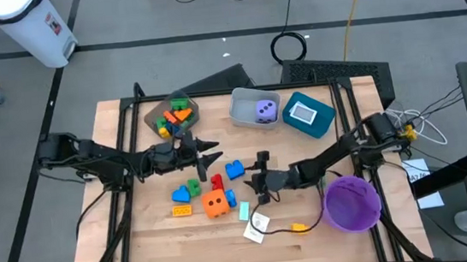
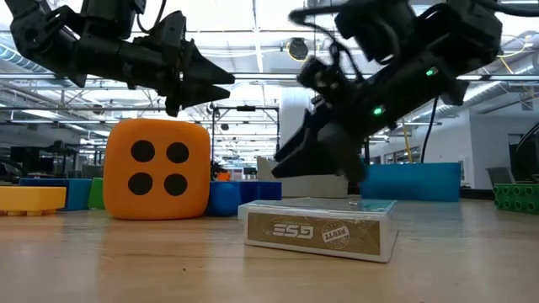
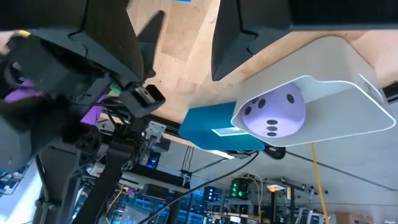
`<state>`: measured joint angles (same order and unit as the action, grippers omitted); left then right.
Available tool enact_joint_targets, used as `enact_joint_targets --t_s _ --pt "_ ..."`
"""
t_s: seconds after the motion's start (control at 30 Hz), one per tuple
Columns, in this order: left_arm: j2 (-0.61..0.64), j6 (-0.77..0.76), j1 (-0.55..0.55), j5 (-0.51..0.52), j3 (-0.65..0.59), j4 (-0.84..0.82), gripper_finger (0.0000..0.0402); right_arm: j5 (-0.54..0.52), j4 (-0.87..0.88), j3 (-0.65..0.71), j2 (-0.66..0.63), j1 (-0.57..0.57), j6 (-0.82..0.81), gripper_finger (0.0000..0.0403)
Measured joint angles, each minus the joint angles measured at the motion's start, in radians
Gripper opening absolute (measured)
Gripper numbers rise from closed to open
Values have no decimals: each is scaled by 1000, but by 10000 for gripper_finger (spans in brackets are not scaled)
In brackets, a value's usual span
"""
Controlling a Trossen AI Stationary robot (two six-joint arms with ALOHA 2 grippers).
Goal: Pick & Place Toys
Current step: Put the blue gamepiece into the black bin
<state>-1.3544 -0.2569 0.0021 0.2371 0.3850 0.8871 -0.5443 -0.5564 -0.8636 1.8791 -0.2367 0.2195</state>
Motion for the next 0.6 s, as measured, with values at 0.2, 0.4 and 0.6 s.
enact_joint_targets --t_s 0.2,0.4,0.6 --pt "0 -1 0 0 0 -2 198 -109 -4 -30 70 0 117 197" --pt "0 -10 0 0 0 -2 198 -109 -21 -31 91 5 137 188" --pt "0 -14 0 0 0 -2 198 -106 -38 -30 93 27 176 165"
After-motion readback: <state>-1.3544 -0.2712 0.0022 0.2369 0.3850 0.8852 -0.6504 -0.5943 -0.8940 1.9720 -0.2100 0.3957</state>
